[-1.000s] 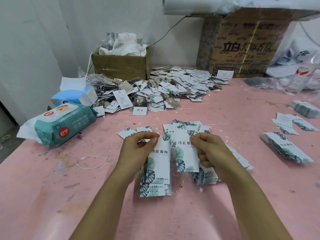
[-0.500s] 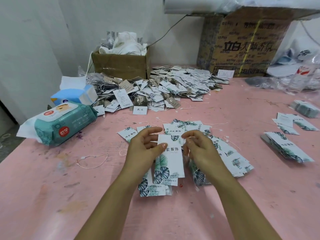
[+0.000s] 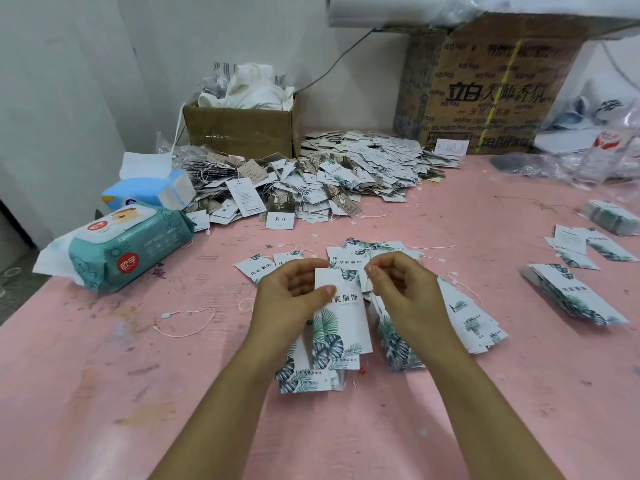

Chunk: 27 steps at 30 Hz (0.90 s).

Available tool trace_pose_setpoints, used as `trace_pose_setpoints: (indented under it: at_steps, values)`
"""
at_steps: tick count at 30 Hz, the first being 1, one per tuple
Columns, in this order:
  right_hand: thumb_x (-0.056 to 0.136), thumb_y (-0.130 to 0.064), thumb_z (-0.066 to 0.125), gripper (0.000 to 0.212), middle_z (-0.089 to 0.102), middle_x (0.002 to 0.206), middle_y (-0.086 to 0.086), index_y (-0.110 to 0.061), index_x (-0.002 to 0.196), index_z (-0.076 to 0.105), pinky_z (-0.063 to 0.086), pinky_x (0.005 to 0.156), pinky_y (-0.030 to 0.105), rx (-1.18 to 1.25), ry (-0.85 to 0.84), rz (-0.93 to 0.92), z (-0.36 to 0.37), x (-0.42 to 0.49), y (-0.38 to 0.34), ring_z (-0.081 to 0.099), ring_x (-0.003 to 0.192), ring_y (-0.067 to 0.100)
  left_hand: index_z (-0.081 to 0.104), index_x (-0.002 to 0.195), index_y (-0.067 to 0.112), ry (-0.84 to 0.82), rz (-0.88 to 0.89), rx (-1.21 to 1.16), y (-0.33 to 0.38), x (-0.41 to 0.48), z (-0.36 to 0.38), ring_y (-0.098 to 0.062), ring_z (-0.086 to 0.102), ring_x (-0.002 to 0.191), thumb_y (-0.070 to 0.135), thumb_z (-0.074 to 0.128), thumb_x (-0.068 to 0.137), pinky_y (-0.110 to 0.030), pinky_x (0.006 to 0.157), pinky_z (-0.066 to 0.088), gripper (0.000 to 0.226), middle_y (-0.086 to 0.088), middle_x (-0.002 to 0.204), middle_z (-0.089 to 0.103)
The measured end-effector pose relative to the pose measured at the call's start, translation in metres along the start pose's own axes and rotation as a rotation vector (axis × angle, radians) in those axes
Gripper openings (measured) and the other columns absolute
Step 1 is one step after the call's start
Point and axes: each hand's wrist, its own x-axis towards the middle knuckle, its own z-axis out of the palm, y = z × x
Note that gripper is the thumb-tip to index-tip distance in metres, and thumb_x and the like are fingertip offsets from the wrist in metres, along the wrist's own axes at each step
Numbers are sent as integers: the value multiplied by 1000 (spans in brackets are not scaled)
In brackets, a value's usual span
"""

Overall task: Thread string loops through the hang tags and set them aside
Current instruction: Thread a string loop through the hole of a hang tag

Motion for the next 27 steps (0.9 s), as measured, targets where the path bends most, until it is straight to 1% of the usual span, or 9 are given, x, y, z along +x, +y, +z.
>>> trace_pose_setpoints:
  at_steps: [3,7,9,12,17,20,23,25,27]
  values:
    - [84,-15,65,21,55,69,-20,-30,71,57,40,65,24,-136,-88,-3,1,-2,0,49,70,0,68,92,19,-14,-22,-6,0,-1,1,-16,69,75,-9,69,74,-25,62,55,33,0,78,73]
    - [83,-15,67,23,58,80,-9,-33,70,58,45,75,34,-197,-40,-44,2,-3,-5,55,83,13,68,90,20,-47,-27,7,2,-4,4,-18,70,70,-11,65,77,-26,62,56,34,-3,75,73]
    - [83,-16,67,13,56,78,-5,-27,75,65,42,70,27,-229,-23,-40,1,-2,-5,52,78,4,68,89,22,-56,-20,17,2,-5,5,-21,69,72,-10,65,78,-33,67,56,34,-9,78,73]
    - [82,-15,68,4,44,74,-4,-13,82,71,32,61,8,-266,-9,-34,1,-1,-4,46,71,-4,69,89,23,-63,-7,29,2,-5,5,-30,66,79,-8,65,78,-45,78,54,33,-24,88,69]
    - [82,-14,68,5,37,77,-9,-9,83,69,30,65,6,-356,98,-118,3,-2,1,41,77,5,70,90,23,-77,-5,49,1,-5,6,-44,64,90,-7,67,77,-54,85,50,33,-29,95,66]
    - [82,-12,68,5,37,77,-4,-7,83,69,29,64,19,-416,130,-188,8,-2,4,44,79,17,71,93,21,-92,-1,53,-1,-4,7,-45,62,93,-5,69,76,-55,87,51,31,-30,96,65]
    - [81,-12,67,8,39,78,0,-4,83,69,32,67,27,-453,117,-279,13,-3,5,44,77,20,72,93,21,-100,5,46,-1,-4,6,-39,62,82,-4,70,76,-51,87,49,31,-31,88,63]
    - [80,-14,64,12,39,77,0,-3,82,68,39,61,33,-494,143,-359,15,-4,4,44,74,19,71,92,21,-107,1,37,-1,-4,6,-29,61,78,-5,70,76,-49,85,50,31,-23,81,63]
    - [79,-14,63,14,41,74,3,-1,80,68,42,55,35,-540,180,-425,15,-4,3,45,69,21,71,93,20,-117,-13,14,0,-4,6,-29,63,79,-5,69,76,-48,84,51,31,-26,86,66]
